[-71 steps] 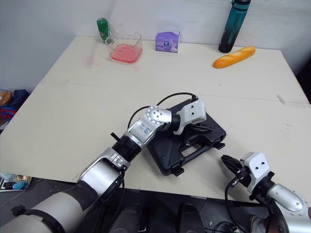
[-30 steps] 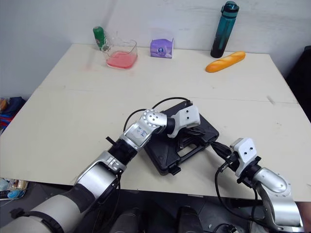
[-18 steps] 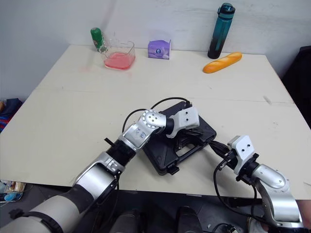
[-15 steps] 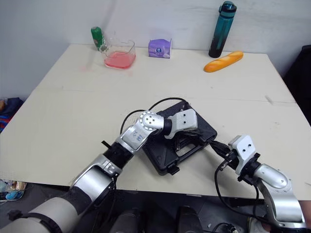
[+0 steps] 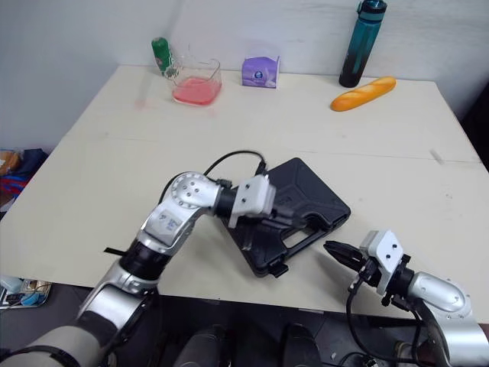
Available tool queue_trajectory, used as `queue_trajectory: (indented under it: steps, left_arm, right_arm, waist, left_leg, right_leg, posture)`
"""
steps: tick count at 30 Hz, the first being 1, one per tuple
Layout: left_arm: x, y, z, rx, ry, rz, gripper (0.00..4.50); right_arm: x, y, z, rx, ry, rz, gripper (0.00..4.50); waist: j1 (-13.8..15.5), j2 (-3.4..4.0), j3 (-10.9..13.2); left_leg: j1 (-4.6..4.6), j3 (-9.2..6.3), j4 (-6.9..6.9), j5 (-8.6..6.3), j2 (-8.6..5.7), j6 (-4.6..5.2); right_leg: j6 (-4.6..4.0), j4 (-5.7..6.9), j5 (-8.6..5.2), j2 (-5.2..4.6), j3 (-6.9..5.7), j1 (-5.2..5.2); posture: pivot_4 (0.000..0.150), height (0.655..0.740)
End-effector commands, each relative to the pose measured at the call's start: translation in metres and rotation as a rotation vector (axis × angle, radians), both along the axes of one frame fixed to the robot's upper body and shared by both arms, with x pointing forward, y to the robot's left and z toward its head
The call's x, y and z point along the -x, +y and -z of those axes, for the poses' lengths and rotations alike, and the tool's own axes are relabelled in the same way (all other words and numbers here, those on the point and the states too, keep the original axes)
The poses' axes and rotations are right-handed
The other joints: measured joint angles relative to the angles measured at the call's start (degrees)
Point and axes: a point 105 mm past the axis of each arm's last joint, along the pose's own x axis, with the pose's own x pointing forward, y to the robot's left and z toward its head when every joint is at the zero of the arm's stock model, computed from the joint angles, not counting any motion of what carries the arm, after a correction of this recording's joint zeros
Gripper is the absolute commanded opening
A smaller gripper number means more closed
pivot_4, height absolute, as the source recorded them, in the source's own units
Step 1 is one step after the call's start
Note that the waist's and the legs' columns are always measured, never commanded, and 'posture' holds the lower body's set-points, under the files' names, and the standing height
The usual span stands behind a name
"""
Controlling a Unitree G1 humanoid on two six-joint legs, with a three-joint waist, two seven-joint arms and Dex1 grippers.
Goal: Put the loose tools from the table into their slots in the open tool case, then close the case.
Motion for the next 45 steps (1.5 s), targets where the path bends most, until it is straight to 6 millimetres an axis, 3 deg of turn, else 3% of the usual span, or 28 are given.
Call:
queue_trajectory:
  steps: [1, 4, 13, 26, 45]
  left_arm:
    - [0.014, 0.014, -0.009, 0.035, 0.002, 0.022, 0.02]
    - [0.018, 0.021, -0.009, 0.053, 0.032, 0.014, 0.02]
    - [0.010, 0.035, 0.027, -0.072, 0.031, -0.106, 0.02]
    - [0.002, 0.064, 0.100, -0.315, 0.192, -0.293, 0.02]
    - [0.016, 0.066, 0.117, -0.387, 0.231, -0.265, 0.02]
  right_arm:
    - [0.015, 0.026, -0.006, -0.045, 0.020, -0.095, 0.00]
    - [0.023, 0.037, -0.001, -0.036, 0.046, -0.137, 0.00]
    - [0.034, 0.058, 0.009, -0.050, 0.100, -0.223, 0.00]
    - [0.027, 0.070, 0.013, -0.043, 0.093, -0.249, 0.00]
    - [0.014, 0.091, -0.010, -0.111, 0.032, -0.304, 0.00]
  waist:
    - [0.08, 0.01, 0.01]
    - [0.30, 0.00, 0.02]
    - [0.22, -0.01, 0.03]
    - [0.12, 0.02, -0.25]
    - [-0.51, 0.42, -0.96]
  left_leg:
    - [0.00, -0.02, 0.00, 0.01, 0.01, -0.01]
    - [-0.01, -0.04, 0.02, 0.00, 0.00, 0.01]
    - [-0.05, -0.06, 0.01, -0.10, -0.08, 0.11]
    - [0.26, -0.06, 0.00, -0.15, 0.00, 0.09]
    - [0.56, -0.43, -0.07, -0.46, 0.15, 0.30]
  right_leg:
    - [-0.02, 0.02, -0.01, 0.00, -0.01, -0.01]
    - [-0.02, 0.01, -0.01, -0.06, 0.01, 0.01]
    - [0.01, -0.15, 0.01, -0.12, -0.01, 0.04]
    - [0.00, -0.13, 0.00, -0.12, 0.04, 0.28]
    - [-0.14, -0.44, -0.07, -0.48, 0.06, 0.82]
  posture:
    - [0.150, 0.7400]
    - [0.150, 0.7400]
    - [0.150, 0.7400]
    - [0.150, 0.7400]
    - [0.150, 0.7400]
